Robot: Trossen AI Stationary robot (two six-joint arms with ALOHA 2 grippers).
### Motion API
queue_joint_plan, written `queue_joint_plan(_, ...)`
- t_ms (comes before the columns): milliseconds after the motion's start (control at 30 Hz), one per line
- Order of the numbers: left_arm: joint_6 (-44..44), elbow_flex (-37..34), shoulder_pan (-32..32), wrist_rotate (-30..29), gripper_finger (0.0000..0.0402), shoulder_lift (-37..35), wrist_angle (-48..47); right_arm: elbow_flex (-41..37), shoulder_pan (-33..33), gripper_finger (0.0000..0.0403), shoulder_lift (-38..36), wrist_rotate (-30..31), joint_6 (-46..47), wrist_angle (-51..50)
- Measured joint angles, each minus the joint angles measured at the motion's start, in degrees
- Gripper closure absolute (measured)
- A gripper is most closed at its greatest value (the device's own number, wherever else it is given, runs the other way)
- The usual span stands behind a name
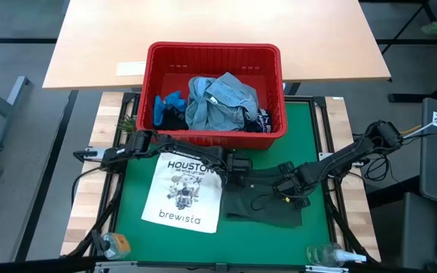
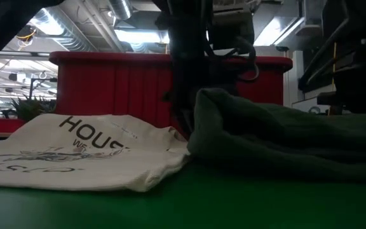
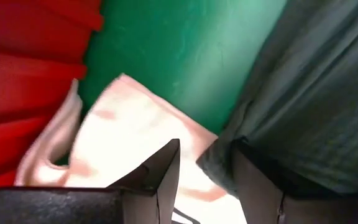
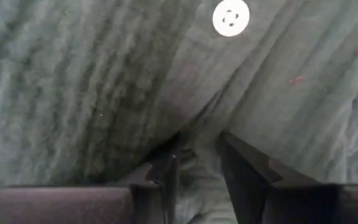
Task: Fold Laundry from Bin
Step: Fold the green t-shirt
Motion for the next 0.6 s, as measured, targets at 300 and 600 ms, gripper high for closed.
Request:
queue_joint_plan(300, 0.4, 0.8, -1.1, 0.8, 0.0265, -0.6, -2.4, 8.2, 0.0, 0.0288, 0.0, 3.1, -3.6, -8.0)
queue_joint_plan(600, 0.5, 7.1, -3.0, 1.0, 0.0265, -0.8, -8.1, 12.7, 0.0, 0.0288, 0.0, 14.2, -3.8, -14.2)
